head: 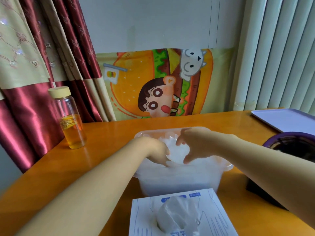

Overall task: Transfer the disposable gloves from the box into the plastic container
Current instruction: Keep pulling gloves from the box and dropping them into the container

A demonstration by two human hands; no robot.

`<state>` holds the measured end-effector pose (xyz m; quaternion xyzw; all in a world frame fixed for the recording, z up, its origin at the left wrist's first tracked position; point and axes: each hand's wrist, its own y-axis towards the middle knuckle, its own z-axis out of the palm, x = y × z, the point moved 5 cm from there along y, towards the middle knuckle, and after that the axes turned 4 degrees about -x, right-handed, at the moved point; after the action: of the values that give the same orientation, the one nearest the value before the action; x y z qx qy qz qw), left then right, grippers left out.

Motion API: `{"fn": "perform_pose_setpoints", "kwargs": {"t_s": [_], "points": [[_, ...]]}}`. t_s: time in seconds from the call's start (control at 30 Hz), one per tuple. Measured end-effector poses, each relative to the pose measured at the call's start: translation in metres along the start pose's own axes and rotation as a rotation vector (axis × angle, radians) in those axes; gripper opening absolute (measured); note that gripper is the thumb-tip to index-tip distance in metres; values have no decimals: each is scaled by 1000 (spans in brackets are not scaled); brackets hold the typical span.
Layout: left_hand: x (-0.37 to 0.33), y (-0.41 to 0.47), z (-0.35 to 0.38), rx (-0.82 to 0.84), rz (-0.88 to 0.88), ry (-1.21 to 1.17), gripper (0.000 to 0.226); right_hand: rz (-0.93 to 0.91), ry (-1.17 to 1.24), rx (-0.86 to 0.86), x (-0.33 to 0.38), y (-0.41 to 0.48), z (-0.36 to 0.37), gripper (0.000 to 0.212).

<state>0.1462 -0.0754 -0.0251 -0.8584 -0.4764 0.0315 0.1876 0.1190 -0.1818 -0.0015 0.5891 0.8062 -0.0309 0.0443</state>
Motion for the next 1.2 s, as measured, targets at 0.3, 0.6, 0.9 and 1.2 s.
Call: {"fn": "perform_pose_setpoints", "kwargs": {"t_s": [0.3,0.6,0.9,1.2], "points": [[-3,18,33,227,38,-31,47,131,27,425,-17,16,68,62],[6,-4,10,151,15,-110,51,84,57,417,-12,9,54,57],[27,-92,-30,-347,121,-472,31,-35,270,-153,8,-42,-35,30],[-17,-127,48,-307,158,-660,45,-57,449,77,67,-125,2,60]]}}
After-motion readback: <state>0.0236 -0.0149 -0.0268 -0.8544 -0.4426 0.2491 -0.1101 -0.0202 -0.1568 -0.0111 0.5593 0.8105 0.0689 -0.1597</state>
